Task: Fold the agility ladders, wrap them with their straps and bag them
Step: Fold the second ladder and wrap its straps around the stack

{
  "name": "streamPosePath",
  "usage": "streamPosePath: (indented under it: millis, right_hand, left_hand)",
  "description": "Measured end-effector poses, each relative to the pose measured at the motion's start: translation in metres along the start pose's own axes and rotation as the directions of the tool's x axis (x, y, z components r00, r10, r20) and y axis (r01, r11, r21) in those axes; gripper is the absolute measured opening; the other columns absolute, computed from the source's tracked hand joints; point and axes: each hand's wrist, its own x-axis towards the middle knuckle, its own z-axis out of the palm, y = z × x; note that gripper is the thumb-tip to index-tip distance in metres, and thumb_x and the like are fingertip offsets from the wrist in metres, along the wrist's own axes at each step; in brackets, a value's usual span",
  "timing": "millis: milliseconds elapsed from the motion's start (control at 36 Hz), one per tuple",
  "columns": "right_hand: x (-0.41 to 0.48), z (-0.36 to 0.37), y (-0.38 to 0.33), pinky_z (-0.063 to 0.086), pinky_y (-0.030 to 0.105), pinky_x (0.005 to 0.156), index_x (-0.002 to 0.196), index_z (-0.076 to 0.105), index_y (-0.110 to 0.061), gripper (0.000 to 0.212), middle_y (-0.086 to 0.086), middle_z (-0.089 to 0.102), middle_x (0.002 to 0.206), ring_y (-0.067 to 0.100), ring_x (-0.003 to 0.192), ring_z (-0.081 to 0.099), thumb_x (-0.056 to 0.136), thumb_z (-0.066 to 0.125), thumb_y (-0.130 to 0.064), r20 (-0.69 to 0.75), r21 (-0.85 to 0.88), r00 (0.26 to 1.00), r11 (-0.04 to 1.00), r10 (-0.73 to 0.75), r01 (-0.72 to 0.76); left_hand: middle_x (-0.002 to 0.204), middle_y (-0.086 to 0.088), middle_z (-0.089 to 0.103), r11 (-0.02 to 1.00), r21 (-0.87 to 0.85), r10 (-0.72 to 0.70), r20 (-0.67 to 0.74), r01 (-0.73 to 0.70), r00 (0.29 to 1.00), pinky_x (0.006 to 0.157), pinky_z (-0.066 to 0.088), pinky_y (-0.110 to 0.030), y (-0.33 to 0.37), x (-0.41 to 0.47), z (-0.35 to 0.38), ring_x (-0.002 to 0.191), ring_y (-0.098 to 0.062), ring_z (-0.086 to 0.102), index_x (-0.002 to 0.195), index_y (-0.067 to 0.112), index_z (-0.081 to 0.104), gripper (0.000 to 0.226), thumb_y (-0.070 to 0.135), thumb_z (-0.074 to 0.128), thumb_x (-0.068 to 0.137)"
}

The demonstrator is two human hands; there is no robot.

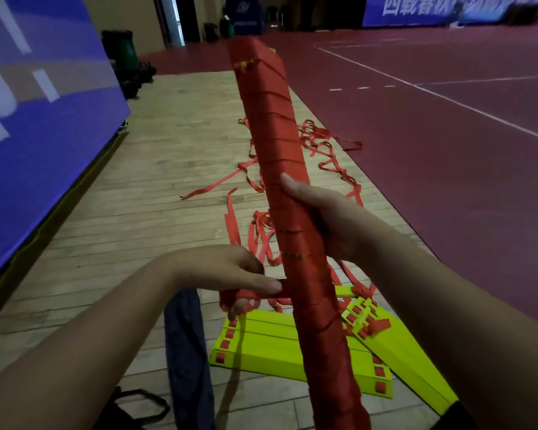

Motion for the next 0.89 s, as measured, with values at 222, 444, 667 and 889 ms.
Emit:
streamPosePath:
  millis: [222,444,667,889]
  right_hand:
    - [0.017,-0.003,0.028,0.053,0.031,0.071,0.101,0.063,-0.013,0.024,0.007,0.061,0.084,0.020,0.078,0.062,0.093,0.071,-0.034,-0.279,-0.317,0.938,0.942,-0.208,0.115]
    - [0.028,0.008,0.030,0.055,0.049,0.096,0.127,0.051,-0.016,0.069,0.008,0.069,0.113,0.031,0.104,0.068,0.078,0.073,-0.061,-0.470,-0.263,0.876,0.965,-0.108,-0.022]
    - [0.012,-0.001,0.006,0.048,0.051,0.101,0.109,0.066,-0.022,0.031,0.008,0.068,0.105,0.032,0.103,0.063,0.093,0.058,-0.047,-0.183,-0.203,0.971,0.972,-0.153,0.115]
    - [0.004,-0.001,-0.003,0.056,0.025,0.073,0.106,0.060,-0.006,0.017,-0.003,0.072,0.079,0.012,0.079,0.070,0.097,0.055,-0.020,0.071,-0.081,0.992,0.990,-0.105,0.111]
  left_hand:
    - [0.076,0.009,0.069,0.992,-0.129,-0.049,-0.412,-0.005,0.910,0.062,0.049,-0.023,0.018,0.013,0.021,0.063,-0.002,0.064,0.089,0.029,0.063,0.050,0.073,0.064,0.066]
    - [0.089,0.010,0.066,0.981,0.097,-0.075,-0.609,0.168,0.790,0.073,0.055,-0.032,0.020,0.026,0.036,0.084,-0.012,0.065,0.100,0.025,0.062,0.040,0.055,0.075,0.077]
    - [0.102,0.000,0.075,0.944,-0.286,0.060,-0.351,-0.168,0.934,0.089,0.058,-0.031,0.010,0.010,0.014,0.096,-0.015,0.071,0.100,0.025,0.070,0.034,0.037,0.082,0.070]
    - [0.106,0.000,0.076,0.963,-0.252,0.050,-0.187,-0.097,0.981,0.089,0.058,-0.034,0.012,0.002,0.008,0.101,-0.024,0.072,0.110,0.030,0.067,0.028,0.030,0.075,0.084]
